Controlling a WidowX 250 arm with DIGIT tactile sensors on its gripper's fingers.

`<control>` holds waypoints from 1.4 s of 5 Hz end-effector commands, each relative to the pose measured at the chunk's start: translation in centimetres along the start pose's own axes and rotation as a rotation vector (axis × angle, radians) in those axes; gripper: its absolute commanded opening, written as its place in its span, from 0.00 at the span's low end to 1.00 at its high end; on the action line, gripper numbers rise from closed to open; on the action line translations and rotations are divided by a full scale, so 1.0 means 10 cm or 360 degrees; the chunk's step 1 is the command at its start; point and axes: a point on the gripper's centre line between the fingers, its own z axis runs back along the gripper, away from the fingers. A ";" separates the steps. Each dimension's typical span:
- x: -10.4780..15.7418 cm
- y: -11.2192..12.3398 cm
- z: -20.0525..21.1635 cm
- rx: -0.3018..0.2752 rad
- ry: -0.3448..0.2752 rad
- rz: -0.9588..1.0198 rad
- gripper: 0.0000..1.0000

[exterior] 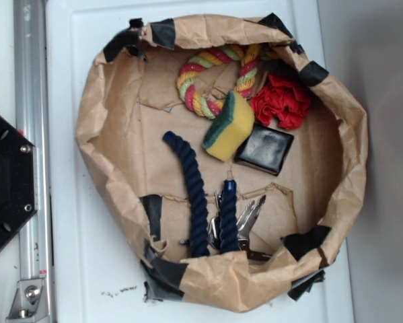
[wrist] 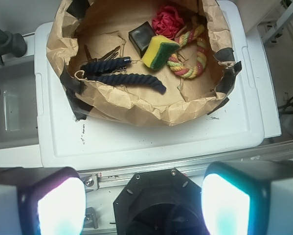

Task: Grab the blue rope.

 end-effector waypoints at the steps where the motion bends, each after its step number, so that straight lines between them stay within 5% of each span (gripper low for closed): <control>1: 0.00 0.00 0.00 0.0000 0.0000 0.0000 1.00; 3: 0.70 0.07 -0.47 0.0180 0.0090 -0.0673 1.00; 5: 1.06 0.05 -1.46 0.0057 0.0161 -0.0875 1.00; 7: 1.15 0.04 -1.57 0.0014 0.0118 -0.0873 1.00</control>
